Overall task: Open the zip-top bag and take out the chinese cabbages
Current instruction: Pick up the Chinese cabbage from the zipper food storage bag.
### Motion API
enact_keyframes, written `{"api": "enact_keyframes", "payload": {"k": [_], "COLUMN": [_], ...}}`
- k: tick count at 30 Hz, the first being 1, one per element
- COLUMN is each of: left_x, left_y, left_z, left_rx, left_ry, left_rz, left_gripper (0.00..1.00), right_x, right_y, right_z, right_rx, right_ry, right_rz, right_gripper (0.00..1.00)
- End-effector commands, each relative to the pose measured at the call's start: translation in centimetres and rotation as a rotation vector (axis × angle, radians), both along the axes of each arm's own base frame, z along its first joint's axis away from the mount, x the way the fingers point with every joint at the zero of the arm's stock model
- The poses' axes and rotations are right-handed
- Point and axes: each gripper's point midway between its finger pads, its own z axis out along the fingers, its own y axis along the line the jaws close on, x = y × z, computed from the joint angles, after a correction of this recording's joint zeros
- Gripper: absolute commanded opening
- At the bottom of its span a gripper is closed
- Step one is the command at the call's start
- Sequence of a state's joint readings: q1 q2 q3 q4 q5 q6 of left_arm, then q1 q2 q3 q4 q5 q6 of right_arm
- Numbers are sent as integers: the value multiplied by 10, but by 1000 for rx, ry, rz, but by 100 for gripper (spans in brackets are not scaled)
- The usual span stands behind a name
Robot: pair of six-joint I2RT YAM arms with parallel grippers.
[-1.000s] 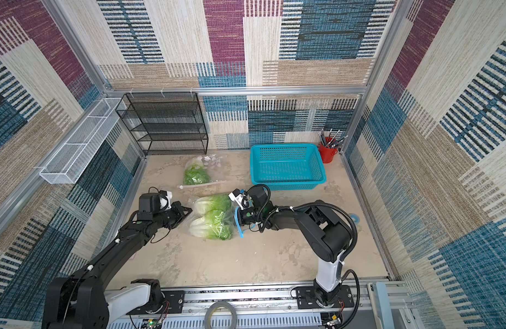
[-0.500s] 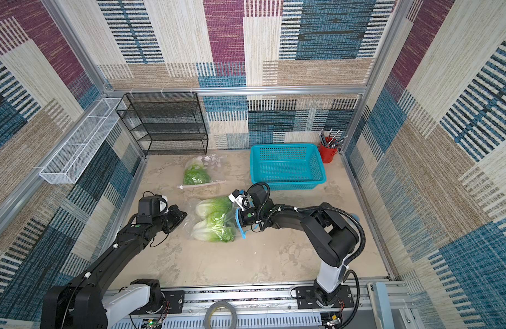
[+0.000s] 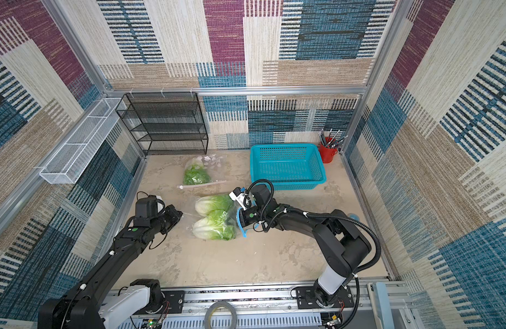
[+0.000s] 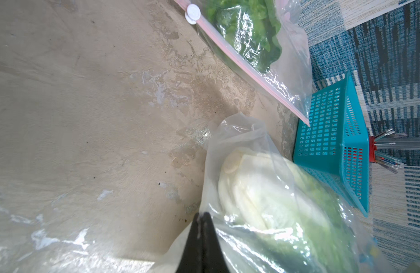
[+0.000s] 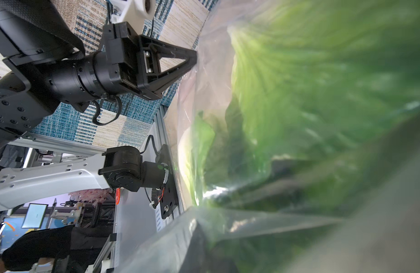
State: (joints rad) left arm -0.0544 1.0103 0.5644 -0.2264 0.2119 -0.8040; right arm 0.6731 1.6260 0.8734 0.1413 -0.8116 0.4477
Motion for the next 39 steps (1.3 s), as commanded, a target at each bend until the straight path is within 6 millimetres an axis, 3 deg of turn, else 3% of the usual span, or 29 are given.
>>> {"api": "enact_keyframes", "payload": {"k": [1,19,28,34,36,39], "left_x": [1,-1,-2,-8,-9,-9], "left_y": [16,14,4,-1,-4,-14], "left_z": [2,1,32,34,33,28], "left_rx": [60,82,44,36,32,3], "left_ry": [-10,-71,-156,-164,-159,-157], "left_rz": [66,33,-16,-49,-70,-124], "left_gripper": [0,0,0,0,4,20], "right_x": [3,11,11,7,5,4], "right_y": [-6,-20,-23,-24,-25,-25], "right_z": [0,6,12,9,8,8], "right_rx": [-21,-33,1,1,2,10], "right_ry": [-43,-61,-59,-59,-58,-57], "right_rz": [-27,-160,-205,-187,-186,-181], "right_gripper": [0,0,0,0,0,0]}}
